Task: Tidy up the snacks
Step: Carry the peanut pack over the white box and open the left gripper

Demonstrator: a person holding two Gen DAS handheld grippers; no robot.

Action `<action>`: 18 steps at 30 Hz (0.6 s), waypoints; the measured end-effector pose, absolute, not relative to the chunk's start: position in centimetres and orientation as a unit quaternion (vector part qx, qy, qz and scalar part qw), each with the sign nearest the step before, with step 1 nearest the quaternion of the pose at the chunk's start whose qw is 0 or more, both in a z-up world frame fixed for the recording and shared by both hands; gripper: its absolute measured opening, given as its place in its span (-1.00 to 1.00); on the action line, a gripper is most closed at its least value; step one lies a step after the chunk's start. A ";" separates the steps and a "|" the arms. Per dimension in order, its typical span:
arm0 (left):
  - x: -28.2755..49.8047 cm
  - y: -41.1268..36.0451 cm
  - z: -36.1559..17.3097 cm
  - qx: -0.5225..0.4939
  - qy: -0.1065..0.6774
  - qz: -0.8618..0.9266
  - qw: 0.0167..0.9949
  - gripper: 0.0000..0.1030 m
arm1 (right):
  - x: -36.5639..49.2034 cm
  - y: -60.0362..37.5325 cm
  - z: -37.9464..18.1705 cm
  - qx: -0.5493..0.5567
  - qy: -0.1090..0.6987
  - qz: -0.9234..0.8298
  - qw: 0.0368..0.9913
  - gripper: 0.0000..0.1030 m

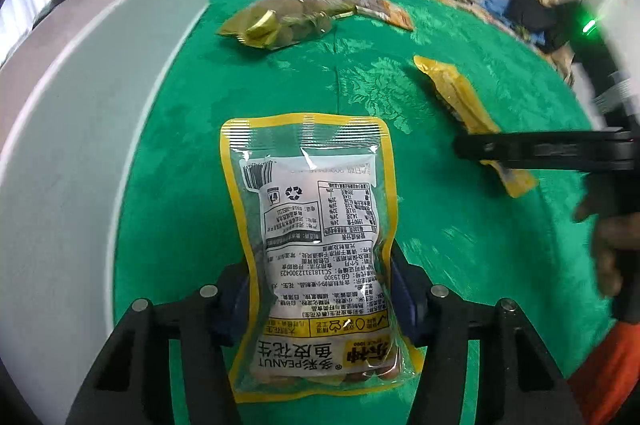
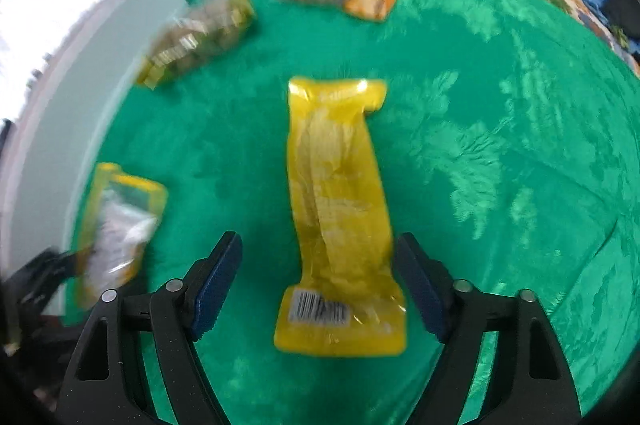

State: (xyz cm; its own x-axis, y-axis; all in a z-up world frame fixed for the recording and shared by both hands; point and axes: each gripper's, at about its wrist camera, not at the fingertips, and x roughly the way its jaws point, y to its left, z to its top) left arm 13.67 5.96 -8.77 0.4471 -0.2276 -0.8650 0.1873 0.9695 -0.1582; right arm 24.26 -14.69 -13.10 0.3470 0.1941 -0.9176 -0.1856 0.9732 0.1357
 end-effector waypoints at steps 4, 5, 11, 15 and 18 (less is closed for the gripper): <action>11.6 7.4 -6.2 -0.061 0.493 -0.139 0.857 0.09 | 23.6 -15.7 -13.2 0.036 0.566 0.099 0.818 -0.06; 11.1 7.6 -5.3 -0.071 0.487 -0.146 0.858 0.09 | 23.3 -16.6 -13.2 0.064 0.570 0.100 0.813 -0.06; 9.4 10.4 0.3 -0.112 0.440 -0.176 0.873 0.10 | 20.1 -21.7 -11.6 0.262 0.537 0.121 0.793 -0.06; 9.5 16.3 3.7 -0.133 0.408 -0.141 0.892 0.10 | 19.2 -18.1 -7.0 0.279 0.507 0.185 0.794 -0.05; 10.0 21.7 5.1 -0.126 0.393 -0.083 0.907 0.11 | 19.3 -11.4 -2.2 0.263 0.485 0.264 0.791 -0.05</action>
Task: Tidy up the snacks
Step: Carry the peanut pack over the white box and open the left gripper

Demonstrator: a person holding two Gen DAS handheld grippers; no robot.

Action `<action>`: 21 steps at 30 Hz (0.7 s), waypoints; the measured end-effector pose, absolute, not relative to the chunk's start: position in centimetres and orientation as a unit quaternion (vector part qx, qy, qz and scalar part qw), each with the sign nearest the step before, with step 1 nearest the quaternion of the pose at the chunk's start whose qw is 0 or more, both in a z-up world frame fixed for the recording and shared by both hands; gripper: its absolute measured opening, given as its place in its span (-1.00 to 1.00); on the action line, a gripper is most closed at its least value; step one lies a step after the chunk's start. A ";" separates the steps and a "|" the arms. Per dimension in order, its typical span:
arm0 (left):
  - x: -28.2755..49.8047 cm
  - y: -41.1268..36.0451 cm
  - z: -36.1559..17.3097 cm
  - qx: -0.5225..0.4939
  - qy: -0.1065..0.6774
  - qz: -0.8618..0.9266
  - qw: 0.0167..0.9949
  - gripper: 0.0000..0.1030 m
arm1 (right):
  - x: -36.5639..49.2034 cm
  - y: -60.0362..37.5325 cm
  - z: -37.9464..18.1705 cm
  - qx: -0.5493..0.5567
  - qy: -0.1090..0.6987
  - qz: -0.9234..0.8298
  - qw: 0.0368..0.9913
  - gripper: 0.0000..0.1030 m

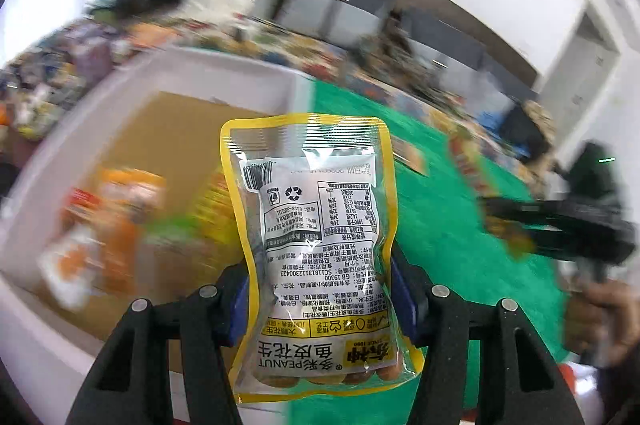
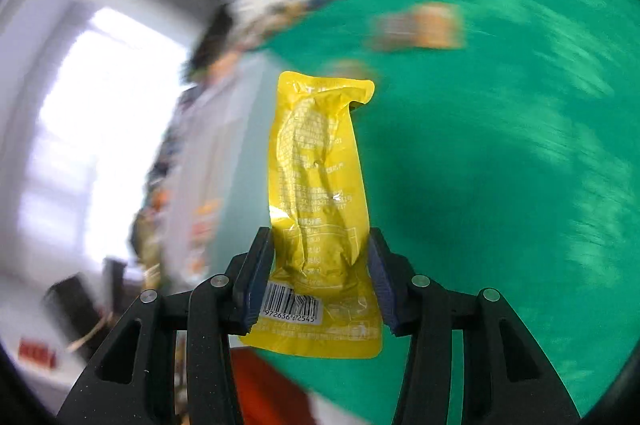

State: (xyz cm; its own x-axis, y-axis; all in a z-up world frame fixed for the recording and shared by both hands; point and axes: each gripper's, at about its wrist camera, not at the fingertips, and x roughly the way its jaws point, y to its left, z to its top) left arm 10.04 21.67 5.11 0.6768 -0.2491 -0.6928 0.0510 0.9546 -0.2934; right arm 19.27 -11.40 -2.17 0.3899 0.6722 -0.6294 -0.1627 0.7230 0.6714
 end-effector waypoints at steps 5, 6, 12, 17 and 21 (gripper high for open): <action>10.5 30.0 4.2 -0.109 0.398 0.046 0.910 0.21 | 19.1 1.2 2.7 0.222 0.459 0.372 0.776 -0.03; 10.6 31.1 3.5 -0.111 0.402 0.071 0.906 0.37 | 19.1 4.0 3.0 0.206 0.457 0.381 0.777 0.03; 10.1 34.3 -0.2 -0.112 0.441 0.132 0.881 0.68 | 19.2 10.3 1.8 0.103 0.460 0.345 0.812 0.20; 8.1 31.3 -0.7 -0.138 0.437 0.088 0.884 0.68 | 17.4 3.6 0.2 0.059 0.414 0.292 0.860 0.26; 8.3 26.0 1.1 -0.137 0.422 0.022 0.896 0.76 | 17.9 -4.7 -5.5 0.013 0.419 0.183 0.889 0.26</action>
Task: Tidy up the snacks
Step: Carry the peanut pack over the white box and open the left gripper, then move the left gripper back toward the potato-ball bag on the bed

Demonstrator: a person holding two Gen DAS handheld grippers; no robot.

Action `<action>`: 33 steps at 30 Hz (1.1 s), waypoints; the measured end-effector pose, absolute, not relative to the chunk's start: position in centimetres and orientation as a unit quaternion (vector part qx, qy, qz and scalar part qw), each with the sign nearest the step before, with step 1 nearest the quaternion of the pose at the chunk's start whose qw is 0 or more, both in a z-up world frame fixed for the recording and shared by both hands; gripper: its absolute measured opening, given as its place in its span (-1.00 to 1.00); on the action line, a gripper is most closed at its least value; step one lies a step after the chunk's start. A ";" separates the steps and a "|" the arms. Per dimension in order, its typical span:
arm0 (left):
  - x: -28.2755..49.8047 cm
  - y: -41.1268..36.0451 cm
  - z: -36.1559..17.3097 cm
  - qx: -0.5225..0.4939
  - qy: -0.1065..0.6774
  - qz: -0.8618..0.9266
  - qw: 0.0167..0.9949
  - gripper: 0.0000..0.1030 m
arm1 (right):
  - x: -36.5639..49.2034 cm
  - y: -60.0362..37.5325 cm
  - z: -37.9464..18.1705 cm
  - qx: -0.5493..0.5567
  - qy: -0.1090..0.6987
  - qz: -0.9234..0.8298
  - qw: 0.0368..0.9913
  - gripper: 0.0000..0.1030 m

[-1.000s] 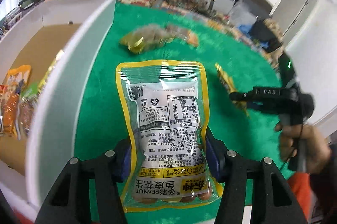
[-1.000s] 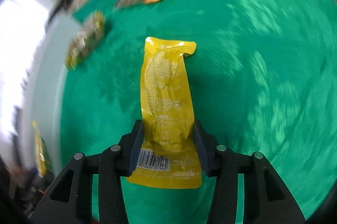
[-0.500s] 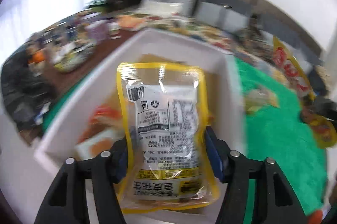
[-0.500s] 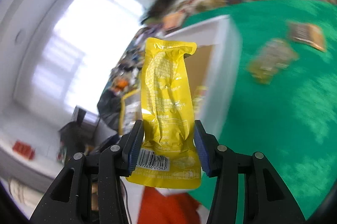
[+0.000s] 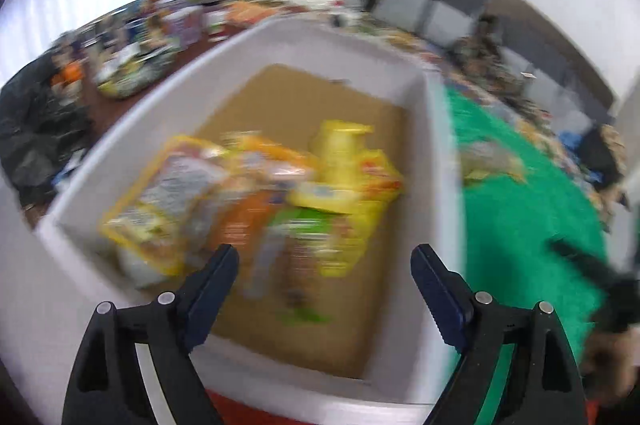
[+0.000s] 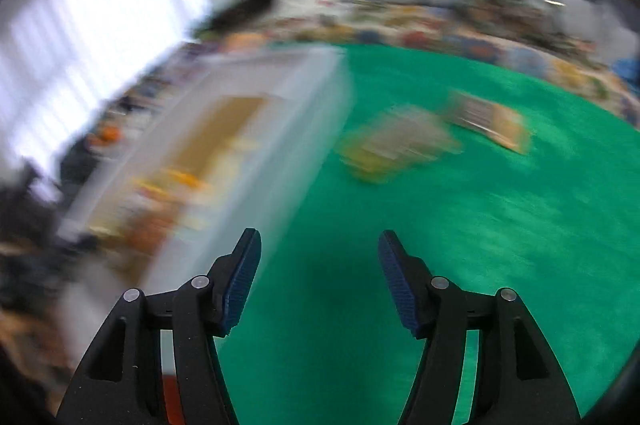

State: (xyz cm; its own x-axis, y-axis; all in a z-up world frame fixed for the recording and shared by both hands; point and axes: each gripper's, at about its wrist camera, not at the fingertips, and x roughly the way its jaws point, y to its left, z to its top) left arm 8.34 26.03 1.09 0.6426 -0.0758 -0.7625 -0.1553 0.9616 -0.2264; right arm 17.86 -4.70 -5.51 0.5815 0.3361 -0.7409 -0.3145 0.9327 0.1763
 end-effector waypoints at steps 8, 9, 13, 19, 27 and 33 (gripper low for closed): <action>10.3 10.6 2.7 -0.083 0.406 -0.142 0.899 0.99 | 16.0 -22.6 -13.9 -0.011 0.461 0.005 0.888 0.26; 10.6 9.1 2.3 -0.074 0.413 -0.149 0.895 0.99 | 15.7 -24.4 -14.2 -0.005 0.460 -0.009 0.888 0.26; 13.2 2.9 -3.0 -0.036 0.456 -0.165 0.874 0.99 | 15.7 -28.7 -14.9 0.023 0.456 -0.046 0.889 0.26; 17.0 -0.7 -9.7 0.006 0.496 -0.128 0.859 0.99 | 15.0 -30.5 -14.9 0.035 0.433 -0.057 0.899 0.32; 19.0 -1.7 -12.3 0.054 0.456 -0.103 0.882 1.00 | 14.3 -30.3 -15.3 0.034 0.413 -0.059 0.908 0.46; 19.3 -1.6 -12.2 0.053 0.451 -0.103 0.885 1.00 | 14.2 -30.3 -15.4 0.033 0.414 -0.064 0.907 0.51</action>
